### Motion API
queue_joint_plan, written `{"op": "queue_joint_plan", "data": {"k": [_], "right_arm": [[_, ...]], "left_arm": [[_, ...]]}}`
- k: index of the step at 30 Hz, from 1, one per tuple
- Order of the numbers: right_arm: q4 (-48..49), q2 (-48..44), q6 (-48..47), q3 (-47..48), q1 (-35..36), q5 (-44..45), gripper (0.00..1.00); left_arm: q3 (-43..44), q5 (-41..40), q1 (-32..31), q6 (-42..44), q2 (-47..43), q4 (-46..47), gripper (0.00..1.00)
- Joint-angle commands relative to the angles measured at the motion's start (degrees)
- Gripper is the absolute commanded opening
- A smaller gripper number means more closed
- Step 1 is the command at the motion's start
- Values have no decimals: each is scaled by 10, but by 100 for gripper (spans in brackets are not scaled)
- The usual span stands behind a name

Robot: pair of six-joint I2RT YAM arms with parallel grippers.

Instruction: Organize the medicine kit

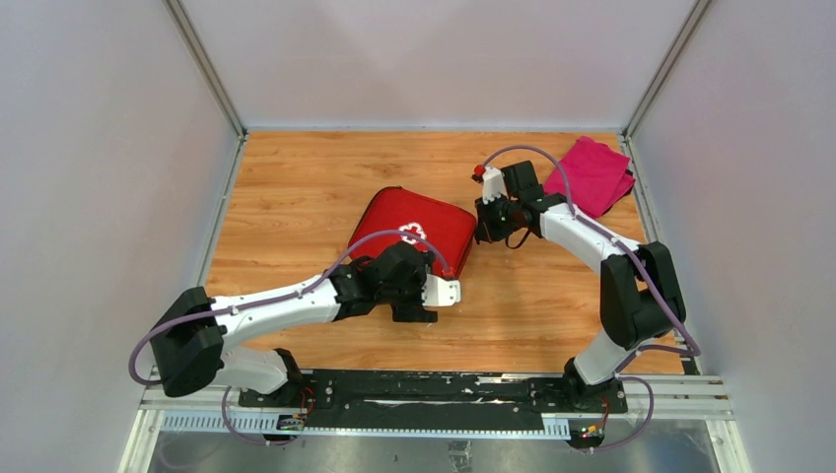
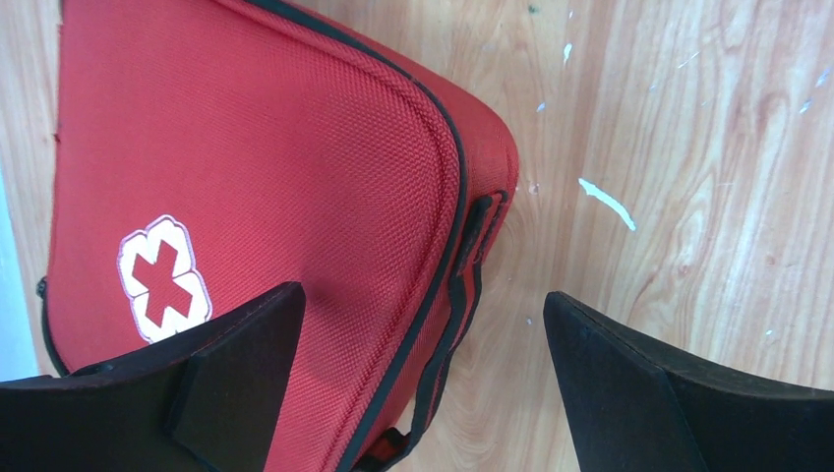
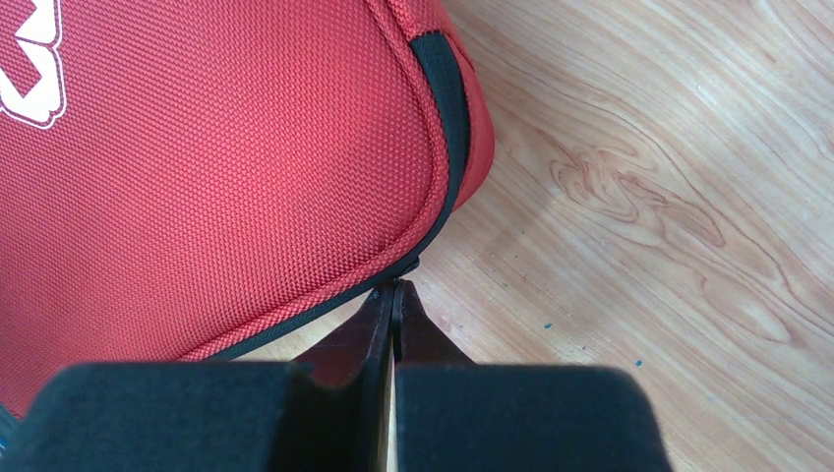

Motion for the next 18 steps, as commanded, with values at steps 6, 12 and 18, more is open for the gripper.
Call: {"op": "queue_joint_plan", "data": {"k": [6, 12, 18], "right_arm": [[-23, -20, 13, -17, 12, 3, 0], [-40, -38, 14, -41, 24, 20, 0], [-61, -62, 14, -61, 41, 9, 0]], "left_arm": [[25, -61, 0, -38, 74, 16, 88], [47, -97, -1, -72, 101, 24, 70], [59, -94, 0, -99, 115, 28, 64]]}}
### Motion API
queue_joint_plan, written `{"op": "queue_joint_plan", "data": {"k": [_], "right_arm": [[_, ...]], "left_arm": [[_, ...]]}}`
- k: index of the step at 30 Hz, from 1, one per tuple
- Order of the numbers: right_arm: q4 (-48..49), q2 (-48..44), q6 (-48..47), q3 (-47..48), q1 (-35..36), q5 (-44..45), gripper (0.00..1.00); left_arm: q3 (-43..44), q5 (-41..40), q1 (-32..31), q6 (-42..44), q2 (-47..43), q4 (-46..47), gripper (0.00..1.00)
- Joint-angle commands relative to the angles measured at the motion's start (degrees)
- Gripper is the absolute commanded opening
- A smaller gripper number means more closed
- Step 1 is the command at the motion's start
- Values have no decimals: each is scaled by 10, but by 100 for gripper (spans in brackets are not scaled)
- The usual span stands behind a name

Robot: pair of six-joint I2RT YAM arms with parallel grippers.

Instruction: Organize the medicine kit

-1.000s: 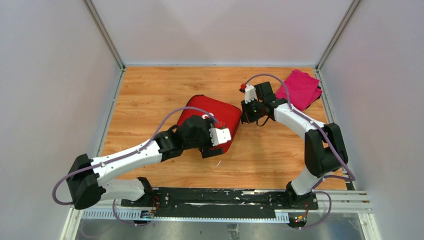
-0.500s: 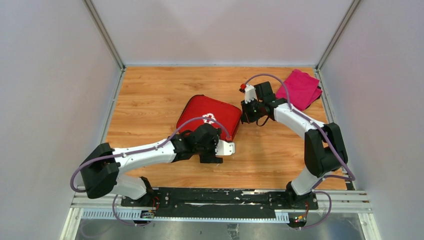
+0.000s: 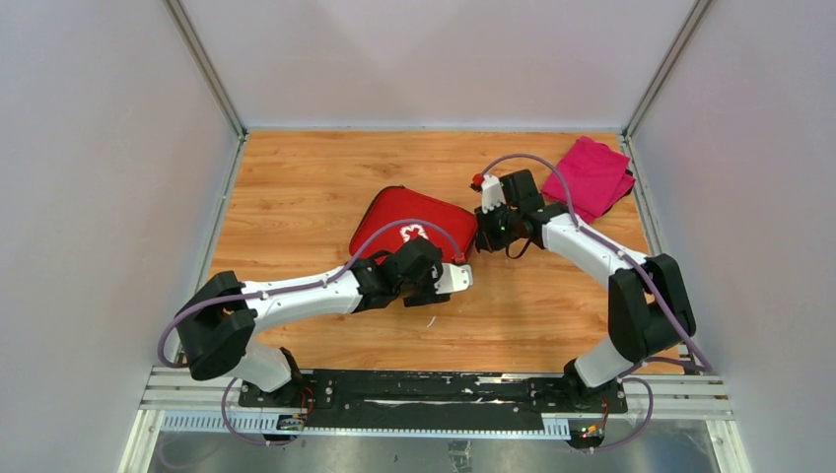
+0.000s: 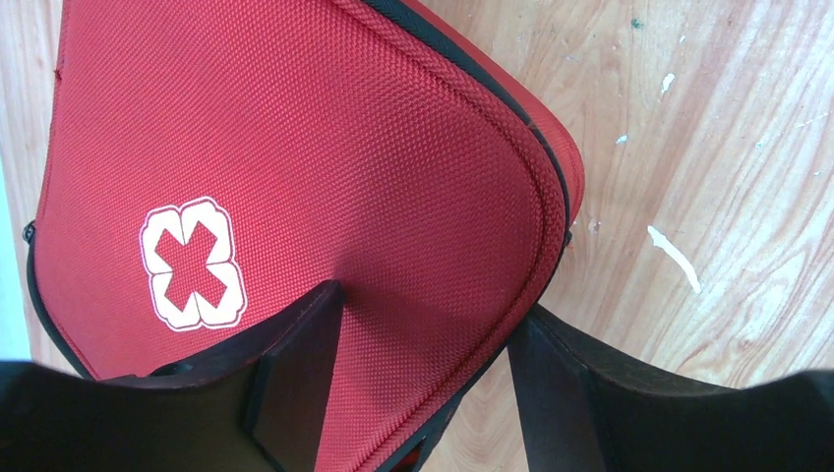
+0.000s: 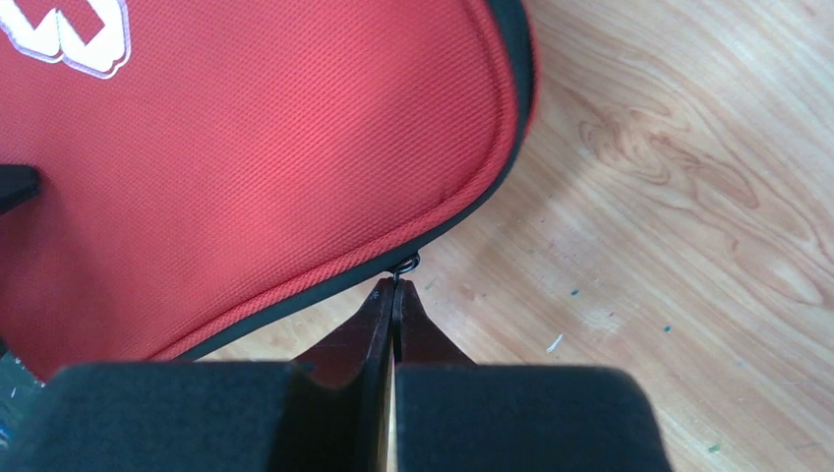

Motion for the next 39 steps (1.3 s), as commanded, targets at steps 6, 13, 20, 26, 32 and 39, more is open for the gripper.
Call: {"op": "queue_joint_plan", "data": {"k": [6, 13, 20, 26, 32, 39], "right_arm": [[-66, -48, 20, -41, 40, -91, 0], [0, -56, 94, -67, 82, -182, 0], [116, -55, 200, -107, 110, -283, 0], [91, -70, 198, -112, 113, -319, 0], [125, -74, 218, -136, 115, -341, 0], [95, -106, 229, -135, 104, -177, 0]], "left_arm": [[19, 1, 10, -49, 20, 10, 63], [24, 13, 18, -58, 16, 14, 63], [20, 5, 19, -55, 11, 20, 65], [18, 3, 28, -61, 4, 29, 68], [8, 21, 32, -67, -24, 47, 75], [-51, 155, 32, -80, -156, 89, 93]]}}
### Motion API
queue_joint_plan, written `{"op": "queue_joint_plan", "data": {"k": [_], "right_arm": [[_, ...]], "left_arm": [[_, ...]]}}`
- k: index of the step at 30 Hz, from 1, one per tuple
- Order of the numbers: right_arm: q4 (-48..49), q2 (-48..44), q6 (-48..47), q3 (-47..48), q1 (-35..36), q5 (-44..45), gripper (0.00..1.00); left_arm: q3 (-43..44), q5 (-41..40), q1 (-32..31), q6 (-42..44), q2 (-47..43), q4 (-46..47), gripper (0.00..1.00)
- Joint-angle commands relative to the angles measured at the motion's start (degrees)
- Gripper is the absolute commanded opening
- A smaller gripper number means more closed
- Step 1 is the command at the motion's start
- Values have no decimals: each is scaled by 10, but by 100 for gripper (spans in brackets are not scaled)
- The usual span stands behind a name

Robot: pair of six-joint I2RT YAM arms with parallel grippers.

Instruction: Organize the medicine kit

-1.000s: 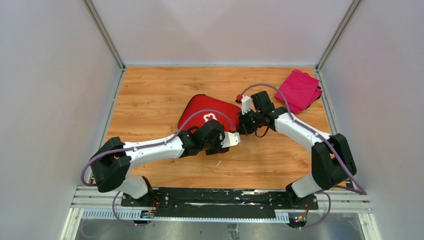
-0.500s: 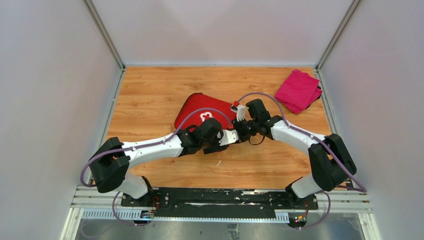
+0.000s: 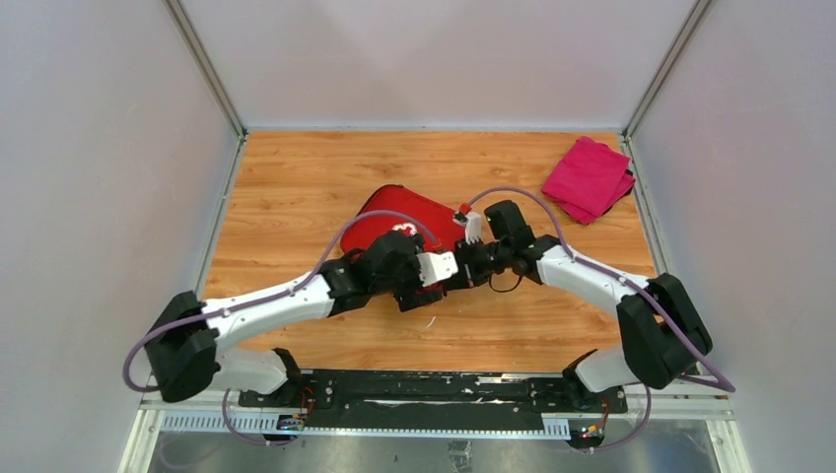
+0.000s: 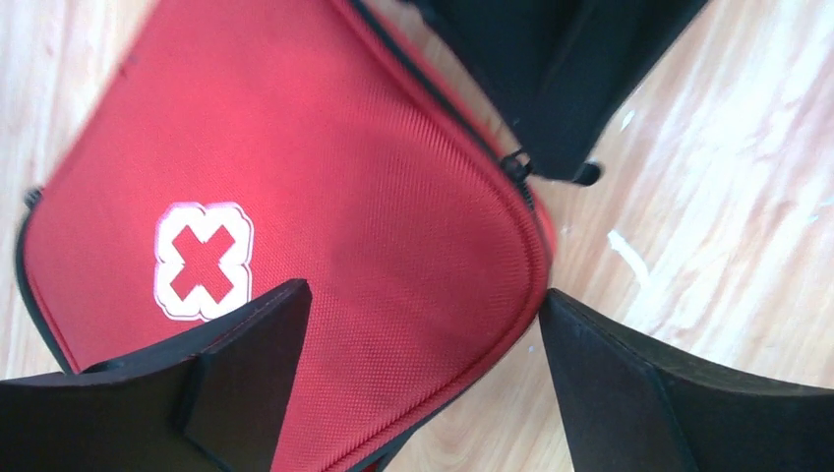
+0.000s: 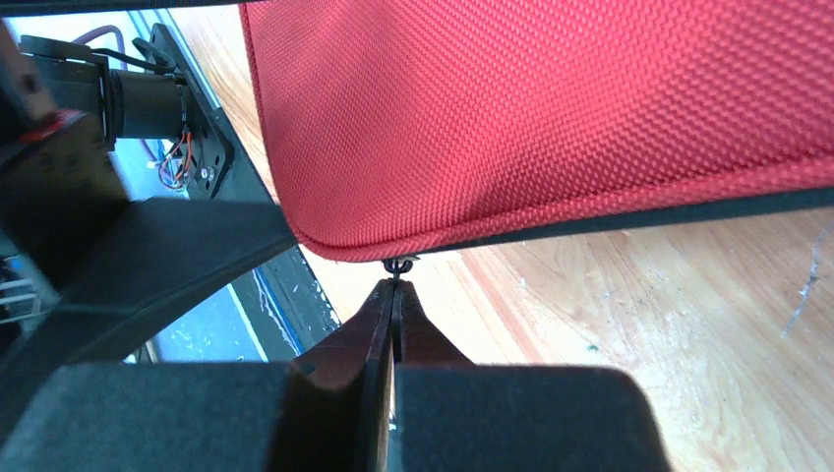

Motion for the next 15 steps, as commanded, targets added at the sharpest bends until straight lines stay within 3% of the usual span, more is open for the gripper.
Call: {"op": "queue_joint_plan", "data": {"k": [1, 5, 10, 15], "right_arm": [[-16, -39, 23, 4, 6, 56, 0], [-26, -46, 41, 11, -32, 102, 0], [-31, -11, 35, 50, -86, 90, 0], [-62, 56, -1, 126, -115, 107, 0]], "left_arm": [[-29, 110, 3, -31, -100, 97, 94], [-37, 142, 35, -82, -142, 124, 96], [-26, 133, 113, -186, -144, 180, 99], [32, 2, 213, -316, -87, 153, 100]]}}
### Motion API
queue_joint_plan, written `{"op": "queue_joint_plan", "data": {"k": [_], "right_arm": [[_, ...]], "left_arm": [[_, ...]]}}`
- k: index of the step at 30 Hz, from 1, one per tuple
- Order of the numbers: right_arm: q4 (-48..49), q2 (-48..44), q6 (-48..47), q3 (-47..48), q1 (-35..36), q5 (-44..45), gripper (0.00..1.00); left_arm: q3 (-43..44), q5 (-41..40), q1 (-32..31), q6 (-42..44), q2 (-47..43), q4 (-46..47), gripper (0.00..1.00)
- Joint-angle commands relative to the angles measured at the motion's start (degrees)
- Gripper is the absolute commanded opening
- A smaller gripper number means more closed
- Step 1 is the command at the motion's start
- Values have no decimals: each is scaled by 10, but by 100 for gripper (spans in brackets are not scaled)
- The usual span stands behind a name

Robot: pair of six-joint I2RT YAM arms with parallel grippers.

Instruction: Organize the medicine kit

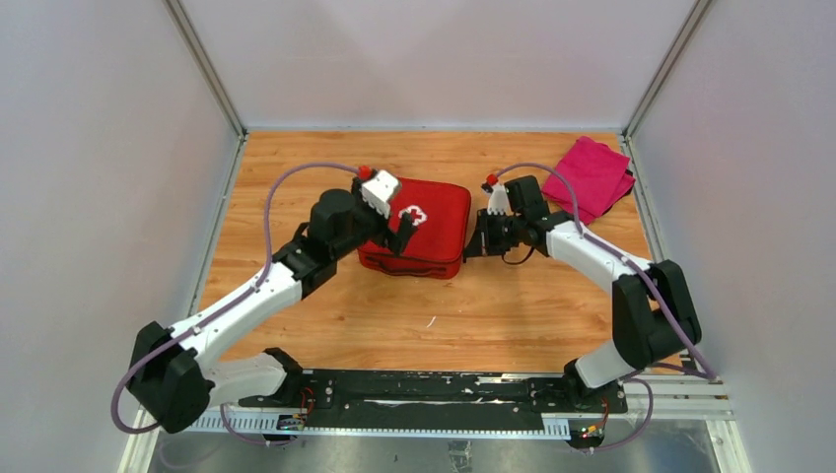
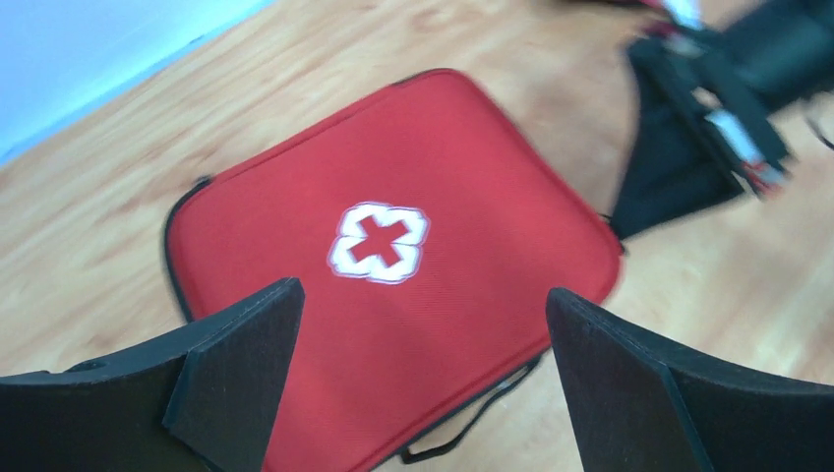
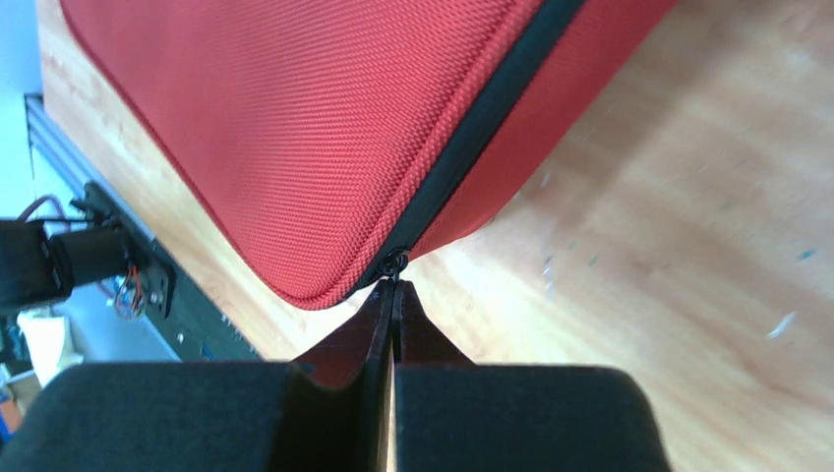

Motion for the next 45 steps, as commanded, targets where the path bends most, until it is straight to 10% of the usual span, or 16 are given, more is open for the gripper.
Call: {"op": "queue_joint_plan", "data": {"k": [1, 7, 21, 30, 39, 45], "right_arm": [[-13, 52, -30, 87, -27, 34, 0], [-41, 97, -58, 131, -29, 124, 0], [-53, 110, -71, 137, -29, 108, 0], [-92, 161, -112, 217, -29, 119, 0], [-152, 249, -205, 351, -36, 87, 0], [-190, 276, -264, 370, -45, 75, 0]], "left_arm": [[62, -122, 75, -148, 52, -25, 100], [98, -266, 159, -243, 119, -154, 100], [23, 61, 209, -343, 194, 33, 89], [-23, 118, 197, -367, 168, 39, 88], [-84, 46, 24, -388, 73, 25, 89], [-47, -131, 14, -333, -31, -186, 91]]}}
